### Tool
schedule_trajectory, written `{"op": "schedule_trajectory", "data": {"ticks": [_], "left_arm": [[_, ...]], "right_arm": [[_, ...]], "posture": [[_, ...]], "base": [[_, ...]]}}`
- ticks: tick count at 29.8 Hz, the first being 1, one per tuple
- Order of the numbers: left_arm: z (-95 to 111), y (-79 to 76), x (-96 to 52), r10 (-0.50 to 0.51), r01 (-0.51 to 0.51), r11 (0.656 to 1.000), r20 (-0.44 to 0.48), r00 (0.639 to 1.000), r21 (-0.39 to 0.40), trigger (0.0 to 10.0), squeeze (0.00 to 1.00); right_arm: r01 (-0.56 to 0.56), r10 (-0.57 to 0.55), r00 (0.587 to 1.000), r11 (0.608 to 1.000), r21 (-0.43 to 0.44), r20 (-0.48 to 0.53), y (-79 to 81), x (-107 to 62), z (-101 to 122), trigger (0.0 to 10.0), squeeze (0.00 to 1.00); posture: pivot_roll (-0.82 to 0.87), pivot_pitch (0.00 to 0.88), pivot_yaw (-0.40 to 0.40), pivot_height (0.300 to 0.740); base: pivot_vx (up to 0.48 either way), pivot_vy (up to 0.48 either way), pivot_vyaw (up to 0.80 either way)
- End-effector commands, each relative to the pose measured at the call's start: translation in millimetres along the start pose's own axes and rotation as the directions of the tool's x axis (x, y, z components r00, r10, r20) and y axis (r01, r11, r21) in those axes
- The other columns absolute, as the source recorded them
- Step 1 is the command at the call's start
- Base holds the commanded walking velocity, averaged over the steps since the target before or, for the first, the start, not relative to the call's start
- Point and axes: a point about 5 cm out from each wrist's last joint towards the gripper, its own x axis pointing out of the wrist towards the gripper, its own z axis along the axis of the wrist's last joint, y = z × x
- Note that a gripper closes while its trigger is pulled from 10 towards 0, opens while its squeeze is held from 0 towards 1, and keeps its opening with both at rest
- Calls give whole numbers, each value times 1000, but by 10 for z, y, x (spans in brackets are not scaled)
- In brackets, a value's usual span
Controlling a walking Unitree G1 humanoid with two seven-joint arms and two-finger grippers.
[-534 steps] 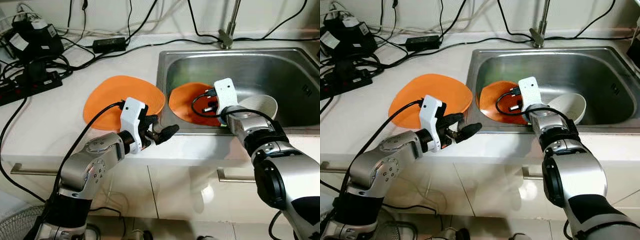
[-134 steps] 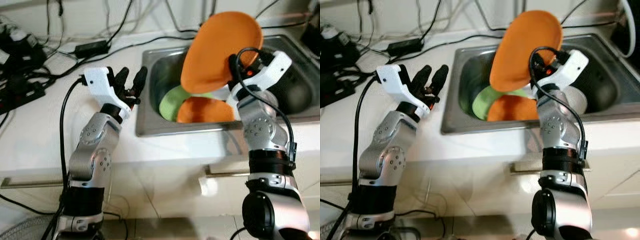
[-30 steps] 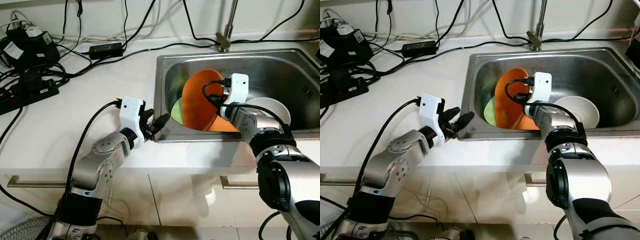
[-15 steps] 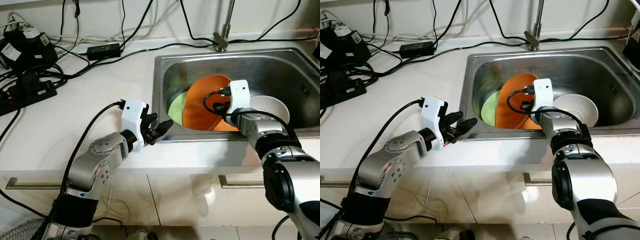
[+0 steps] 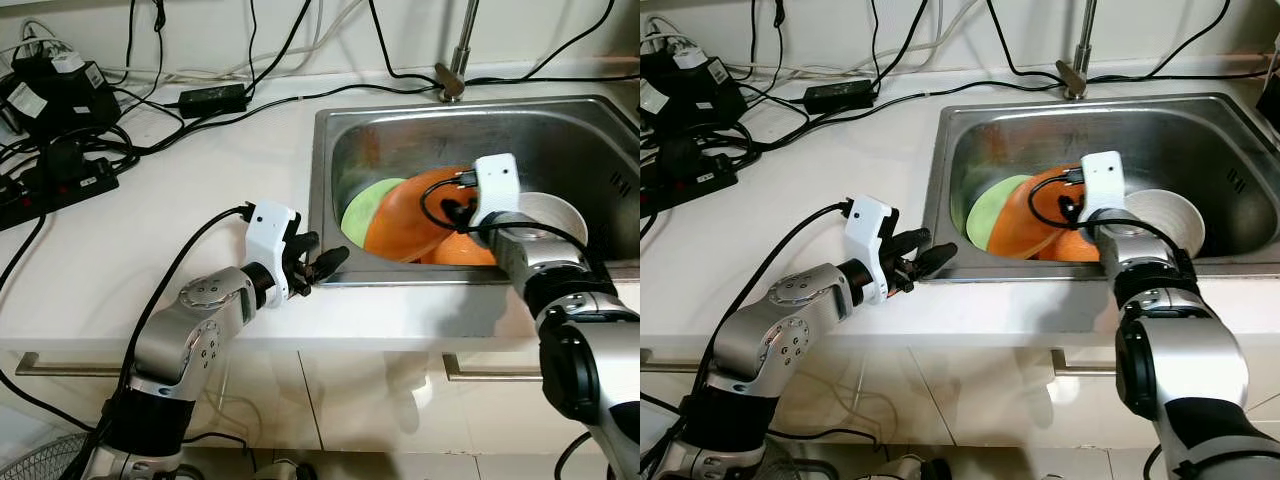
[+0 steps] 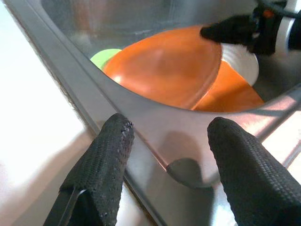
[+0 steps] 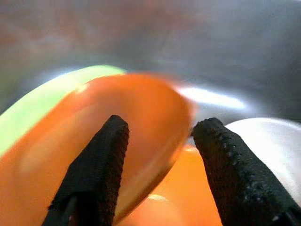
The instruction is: Kitchen organization
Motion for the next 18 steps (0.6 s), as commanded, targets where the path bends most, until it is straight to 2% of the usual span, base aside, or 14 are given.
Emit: {"op": "schedule_trajectory", "data": {"ticks": [1,5,9,14,16,18], "left_arm": [[-14,-16,-25,-13,13,1000,-16,1000,8,10000,0],[-13,-15,-20,-13,13,1000,-17,1000,9,10000,0],[-9,-26,-9,-16,16,1000,-16,1000,3,10000,0],[-12,-38,-3,-19,19,1000,-19,1000,5,10000,0],[26,-26,-6,6,-6,999,4,1000,33,10000,0],[40,-24,-5,12,-12,999,13,1000,41,10000,0]], "right_arm": [[23,-23,999,1000,7,36,-30,-2,72,10000,1000],[59,-58,995,998,-17,76,-96,-13,140,10000,1000],[84,-84,991,996,-3,100,-138,-22,177,10000,1000],[85,-87,989,996,20,122,-123,-20,203,10000,1000],[55,-61,976,998,38,207,-45,-19,337,10000,1000],[50,-56,974,998,30,220,-27,-19,353,10000,1000]], "posture": [[-15,53,127,740],[-19,53,126,740],[-22,52,126,740],[-23,50,126,740],[-26,49,127,740],[-27,49,127,740]], "base": [[0,0,0],[0,0,0],[0,0,0],[0,0,0],[0,0,0],[0,0,0]]}}
